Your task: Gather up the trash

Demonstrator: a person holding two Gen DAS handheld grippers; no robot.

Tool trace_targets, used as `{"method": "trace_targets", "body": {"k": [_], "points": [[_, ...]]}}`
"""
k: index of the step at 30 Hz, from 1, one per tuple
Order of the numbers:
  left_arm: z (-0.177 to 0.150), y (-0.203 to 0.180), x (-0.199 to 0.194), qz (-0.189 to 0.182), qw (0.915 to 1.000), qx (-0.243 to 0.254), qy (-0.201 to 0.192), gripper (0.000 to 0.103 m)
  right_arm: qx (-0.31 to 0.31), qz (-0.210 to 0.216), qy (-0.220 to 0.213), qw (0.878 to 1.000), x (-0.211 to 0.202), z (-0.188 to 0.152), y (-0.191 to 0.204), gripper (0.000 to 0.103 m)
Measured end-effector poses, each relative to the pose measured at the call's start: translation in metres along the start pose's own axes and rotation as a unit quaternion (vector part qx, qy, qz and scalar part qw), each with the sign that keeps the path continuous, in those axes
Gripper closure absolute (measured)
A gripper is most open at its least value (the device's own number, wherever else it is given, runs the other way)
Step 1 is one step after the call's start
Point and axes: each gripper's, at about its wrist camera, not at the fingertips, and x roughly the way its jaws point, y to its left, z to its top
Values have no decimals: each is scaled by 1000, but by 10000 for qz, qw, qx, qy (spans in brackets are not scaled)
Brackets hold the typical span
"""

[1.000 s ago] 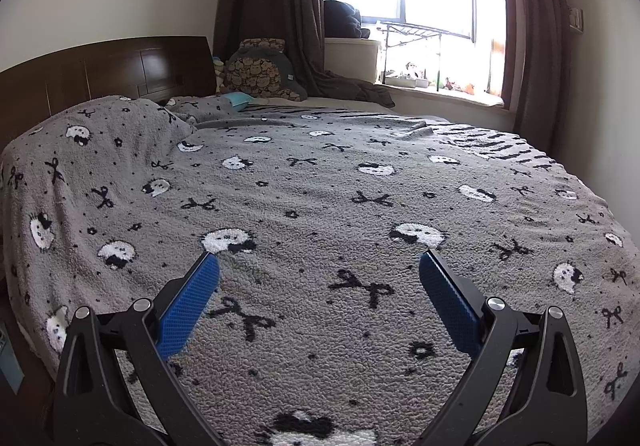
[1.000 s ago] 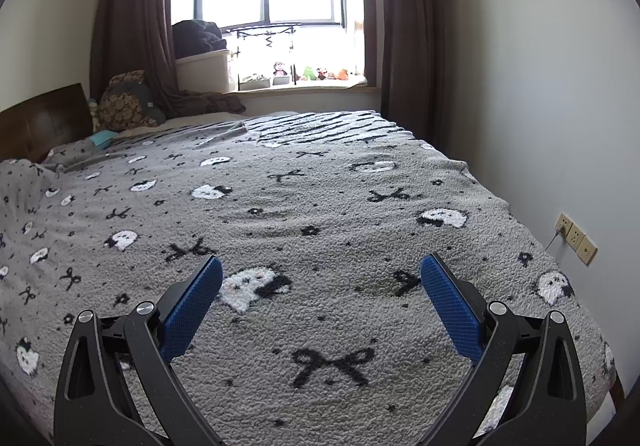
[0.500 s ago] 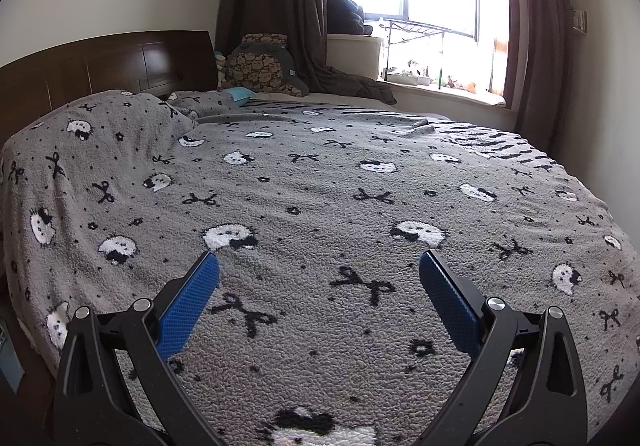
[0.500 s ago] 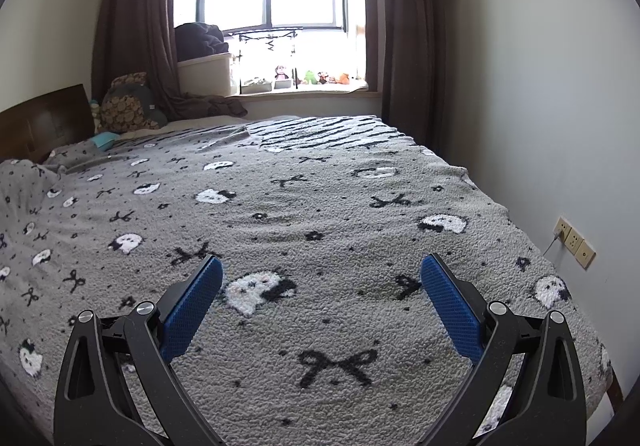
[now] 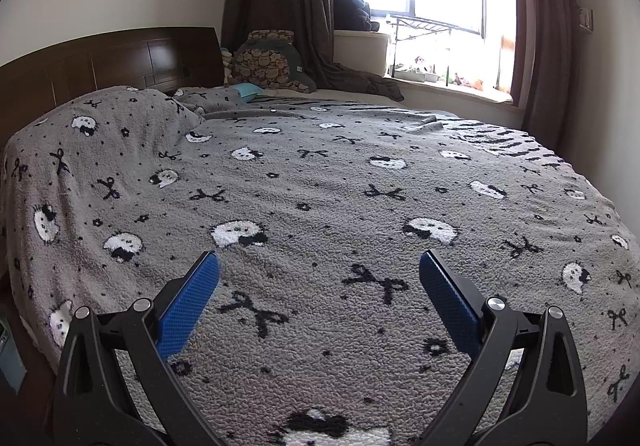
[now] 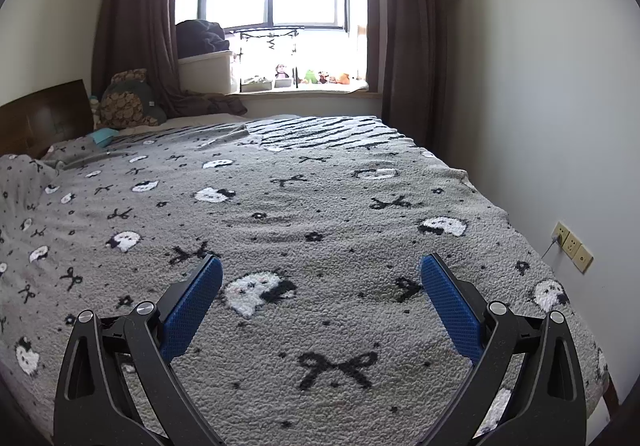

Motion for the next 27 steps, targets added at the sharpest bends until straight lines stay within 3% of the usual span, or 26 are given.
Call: {"method": "trace_targets", "body": {"k": [7,10,15,19,27], "points": [[-16,45,42,671,9971,-56,347,8,45,-490,567,9972,47,-11,-23,3],[-22,73,61,993,9936,-120,529,8,264,-836,1039,9907,77,-24,-54,3],[-27,115,94,1359,9866,-352,835,8,961,-905,1516,9796,108,-42,-103,3],[-35,136,116,1499,9814,-516,1081,8,1417,-1105,1771,9676,122,-57,-137,3],[-63,150,156,1357,9733,-824,1659,8,1474,-1148,2051,9607,129,-77,-135,3]]}}
